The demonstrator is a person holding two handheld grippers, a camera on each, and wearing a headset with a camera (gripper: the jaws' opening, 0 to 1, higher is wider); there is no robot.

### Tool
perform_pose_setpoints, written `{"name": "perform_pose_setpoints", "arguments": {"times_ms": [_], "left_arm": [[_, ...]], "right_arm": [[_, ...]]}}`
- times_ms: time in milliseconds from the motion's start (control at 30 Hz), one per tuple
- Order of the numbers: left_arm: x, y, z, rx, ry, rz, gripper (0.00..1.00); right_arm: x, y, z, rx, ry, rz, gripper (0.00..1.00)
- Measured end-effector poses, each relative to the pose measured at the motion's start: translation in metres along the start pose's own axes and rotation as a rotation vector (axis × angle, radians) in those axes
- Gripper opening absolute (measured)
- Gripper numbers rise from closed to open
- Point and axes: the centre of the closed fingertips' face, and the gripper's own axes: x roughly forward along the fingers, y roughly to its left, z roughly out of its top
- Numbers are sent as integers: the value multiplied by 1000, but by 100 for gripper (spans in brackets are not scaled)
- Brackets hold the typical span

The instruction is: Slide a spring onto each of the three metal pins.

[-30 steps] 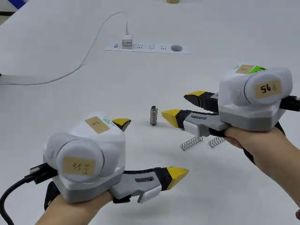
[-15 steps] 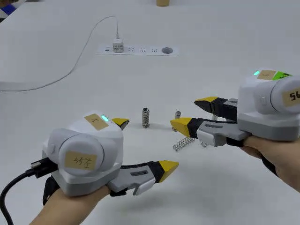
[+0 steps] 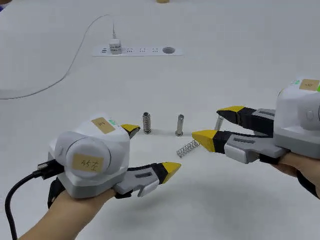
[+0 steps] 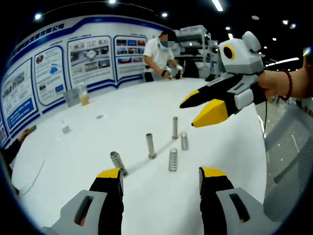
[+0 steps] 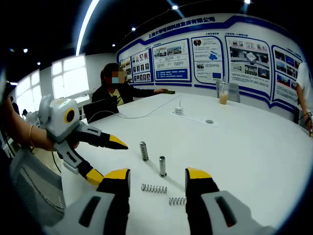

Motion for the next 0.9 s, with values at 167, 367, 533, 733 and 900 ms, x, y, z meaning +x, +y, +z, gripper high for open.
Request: {"name": "perform_pose_setpoints", "arguments": {"times_ms": [167,367,533,733,900], "left_arm": [[10,-4,-2,20,3,-19,59],[24,-8,-6,47,6,-42,50],[33,-12,-9,55,15,-61,43],[42,-15,-13,42,31,-82,38],[48,-17,-18,36,50,-91,35]], "right_arm": [[-10,-4,-3,5,-12,-11,47],[-21,-9,-6,39,-36,-24,48],[-28,-11,-10,57,-41,-31,49],[-32,-12,-15,66,-37,-31,51],[-35,-11,-20,72,-25,-34,52]]}}
